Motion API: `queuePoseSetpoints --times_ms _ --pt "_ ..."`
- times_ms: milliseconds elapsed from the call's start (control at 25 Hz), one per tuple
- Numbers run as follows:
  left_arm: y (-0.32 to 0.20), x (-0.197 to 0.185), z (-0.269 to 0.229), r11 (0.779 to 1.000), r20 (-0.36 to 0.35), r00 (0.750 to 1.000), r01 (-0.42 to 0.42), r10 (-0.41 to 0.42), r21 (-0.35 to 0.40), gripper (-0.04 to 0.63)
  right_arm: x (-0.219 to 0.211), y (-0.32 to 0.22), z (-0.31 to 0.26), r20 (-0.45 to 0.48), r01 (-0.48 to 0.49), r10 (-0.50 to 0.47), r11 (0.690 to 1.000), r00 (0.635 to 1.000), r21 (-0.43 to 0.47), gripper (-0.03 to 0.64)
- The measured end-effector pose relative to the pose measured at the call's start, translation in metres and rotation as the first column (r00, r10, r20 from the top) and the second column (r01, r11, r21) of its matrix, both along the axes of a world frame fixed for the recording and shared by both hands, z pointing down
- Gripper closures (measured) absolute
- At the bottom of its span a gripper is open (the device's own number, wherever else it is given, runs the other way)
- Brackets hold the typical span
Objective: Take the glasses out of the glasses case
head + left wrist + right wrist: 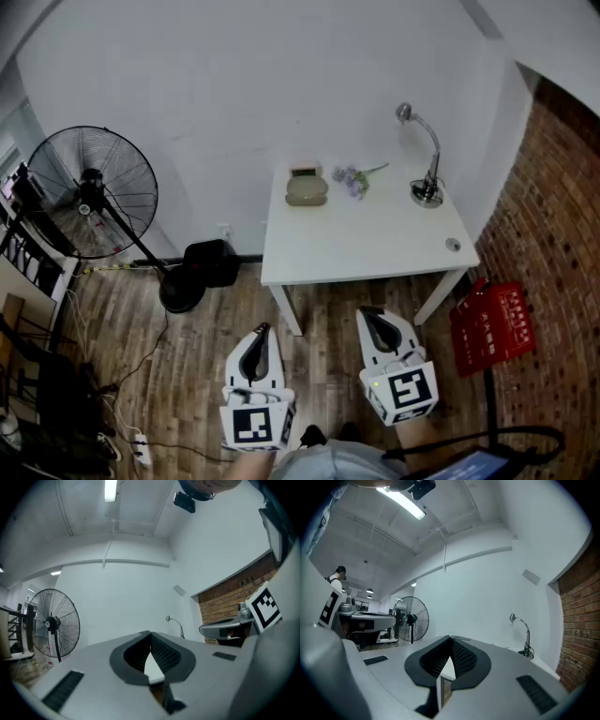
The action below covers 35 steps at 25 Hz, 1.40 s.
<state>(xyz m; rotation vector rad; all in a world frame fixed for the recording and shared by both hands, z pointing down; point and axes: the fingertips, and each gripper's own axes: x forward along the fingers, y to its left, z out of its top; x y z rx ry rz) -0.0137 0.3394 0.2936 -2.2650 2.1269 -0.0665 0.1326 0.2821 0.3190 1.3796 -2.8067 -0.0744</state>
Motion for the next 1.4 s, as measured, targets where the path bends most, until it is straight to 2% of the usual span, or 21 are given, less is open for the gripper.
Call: queuePoseSetpoints --times_ms 120,280,360,440,720,960,1400 --pt "0.001 -0.003 0.004 0.998 -0.013 1.0 -0.011 0.012 0.066 0.589 -0.001 0.001 0.001 -0.006 0.002 -0.002 1.0 1.0 0.0 0.601" --pt "-0.001 -0.006 0.006 0.999 -0.018 1.0 -0.009 0.01 0.038 0.589 -0.003 -0.001 -0.003 0.007 -0.006 0.006 1.0 1.0 0.008 0.601" --pt "-0.002 -0.008 0.006 0.998 -0.019 1.0 -0.023 0.024 0.054 0.589 -0.004 -0.002 -0.008 0.03 -0.007 0.007 1.0 1.0 0.021 0.596" --pt "-0.001 -0.013 0.006 0.997 -0.019 0.999 -0.034 0.035 0.066 0.589 -0.009 -0.001 -0.011 0.035 0.001 -0.002 1.0 0.999 0.021 0.407" --pt "-0.002 -0.038 -0.001 0.997 0.0 0.999 -0.042 0.042 0.063 0.589 -0.025 0.002 -0.011 0.032 -0.044 0.043 0.999 0.999 0.027 0.382" --pt "-0.004 -0.057 0.013 0.995 -0.016 0.997 -0.07 0.072 0.068 0.589 -0.037 0.004 -0.003 0.027 -0.075 0.075 0.997 0.997 0.025 0.382" --pt "-0.04 -0.061 0.035 0.996 -0.019 0.996 -0.087 0.087 0.01 0.589 -0.036 -0.028 0.012 0.019 -0.105 0.105 0.994 0.994 0.003 0.383"
